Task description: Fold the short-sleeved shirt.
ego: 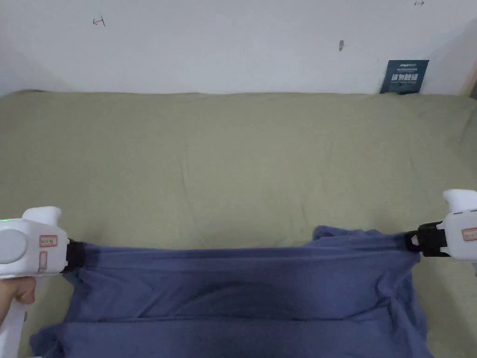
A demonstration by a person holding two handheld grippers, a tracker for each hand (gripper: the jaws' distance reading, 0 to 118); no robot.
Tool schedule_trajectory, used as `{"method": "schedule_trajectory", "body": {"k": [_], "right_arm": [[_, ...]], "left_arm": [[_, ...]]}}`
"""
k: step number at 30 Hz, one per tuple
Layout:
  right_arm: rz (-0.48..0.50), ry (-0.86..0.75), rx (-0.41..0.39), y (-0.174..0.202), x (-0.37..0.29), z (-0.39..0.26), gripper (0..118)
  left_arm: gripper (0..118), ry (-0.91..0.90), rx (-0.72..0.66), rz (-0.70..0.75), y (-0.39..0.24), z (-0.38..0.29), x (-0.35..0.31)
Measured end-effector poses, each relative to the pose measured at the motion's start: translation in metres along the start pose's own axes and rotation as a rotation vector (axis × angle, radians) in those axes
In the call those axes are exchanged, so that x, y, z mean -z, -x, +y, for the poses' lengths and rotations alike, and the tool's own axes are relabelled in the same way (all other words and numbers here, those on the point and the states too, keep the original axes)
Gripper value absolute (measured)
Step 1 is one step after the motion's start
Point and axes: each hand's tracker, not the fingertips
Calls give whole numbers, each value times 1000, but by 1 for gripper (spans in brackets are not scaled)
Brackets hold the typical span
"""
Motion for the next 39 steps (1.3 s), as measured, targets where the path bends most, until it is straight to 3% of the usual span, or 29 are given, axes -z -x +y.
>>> {"method": "schedule_trajectory", "body": {"k": [6,13,22,28,29,30,31,32,33,36,39], "right_arm": [[29,-52,0,9,-60,-43,1],[44,-55,15,8,-102,-118,1],[17,42,72,1,-79,-199,1],[-5,71,70,-1,-66,-206,1],[-11,69,62,-1,-66,-206,8],[-17,65,63,6,-68,-205,33],[-60,78,74,8,-70,-202,75],[-107,91,86,9,-72,-199,115],[-95,82,89,9,-75,-197,118],[-79,-24,128,16,-90,-193,118],[-85,-106,108,39,-105,-186,118]], "left_arm": [[0,-41,16,-15,2,-45,-66],[0,-59,9,-33,15,-113,-99],[0,-7,-5,-35,22,-180,-81],[0,-12,-15,-38,25,-192,-69],[17,-17,-14,-37,21,-192,-75],[53,-36,-1,-28,18,-194,-77],[95,-46,32,-6,15,-193,-79],[116,-23,63,71,12,-192,-80],[115,-3,79,129,11,-196,-86],[115,-124,141,98,1,-196,-115],[115,-172,172,112,-10,-186,-140]]}}
